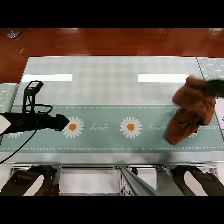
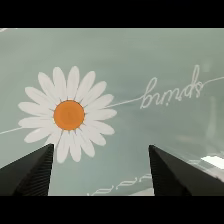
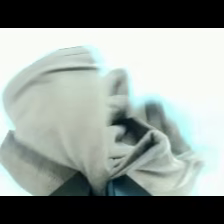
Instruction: Fold the shirts.
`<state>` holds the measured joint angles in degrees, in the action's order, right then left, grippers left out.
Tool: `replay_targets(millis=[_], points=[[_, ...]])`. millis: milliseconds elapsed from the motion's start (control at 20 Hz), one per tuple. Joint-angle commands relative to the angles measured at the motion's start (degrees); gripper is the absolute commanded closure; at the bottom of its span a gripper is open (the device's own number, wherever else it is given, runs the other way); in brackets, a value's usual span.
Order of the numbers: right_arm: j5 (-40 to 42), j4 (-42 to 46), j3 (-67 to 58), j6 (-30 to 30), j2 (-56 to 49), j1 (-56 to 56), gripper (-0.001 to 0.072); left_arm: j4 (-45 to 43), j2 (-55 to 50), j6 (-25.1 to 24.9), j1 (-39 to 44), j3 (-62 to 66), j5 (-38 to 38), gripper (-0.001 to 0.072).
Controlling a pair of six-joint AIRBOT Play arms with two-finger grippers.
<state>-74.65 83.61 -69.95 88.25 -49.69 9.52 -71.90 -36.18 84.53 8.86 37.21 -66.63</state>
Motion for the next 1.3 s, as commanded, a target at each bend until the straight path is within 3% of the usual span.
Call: replay_targets(millis=[0,150,400,550,900,1050,1100,1150,1200,1250], points=[[1.29,-2.56,-16.94,-2.1,0.92,-5.6,0.0678,0.98,4.92,0.66,-0.26,0.15,-1.75,0.0007],[1.36,-1.9,-26.58,-1.75,0.92,-11.58,0.0678,1.01,5.07,0.83,-0.26,0.13,-0.68,0.0007],[1.92,-5.97,-32.22,-0.83,-0.81,-22.47,0.0678,0.98,3.98,3.96,-0.26,0.13,8.7,0.0006],[1.84,-16.96,-31.08,-2.69,-8.63,-29.4,0.0678,0.94,2.36,4.7,-0.26,-0.11,11.13,0.0006],[8.68,-17.03,-22.21,-0.22,-32.15,-45.86,0.0678,0.9,-1.68,4.7,-0.26,-0.11,11.15,0.0006],[10.23,-17.97,-20.39,5.49,-41.53,-47.58,0.0677,1.01,-2.05,4.74,-0.26,-0.17,11.15,0.0007],[10.34,-22.34,-20.39,4.92,-43.6,-47.58,0.059,1.27,-2.23,4.76,-0.26,-0.17,11.15,0.0006],[9.97,-26.43,-20.39,2.56,-44.76,-47.04,0.0286,1.75,-2.58,4.98,-0.26,-0.15,11.15,0.0006],[8.7,-28.74,-20.55,-0.31,-44.94,-45.79,0.0096,2.99,-3.19,5.14,-0.26,-0.15,11.04,0.0007],[4.87,-27.96,-21.64,-0.44,-44.54,-43.36,0.0096,3.85,-3.87,5.09,-0.24,-0.15,10.58,0.0006]])
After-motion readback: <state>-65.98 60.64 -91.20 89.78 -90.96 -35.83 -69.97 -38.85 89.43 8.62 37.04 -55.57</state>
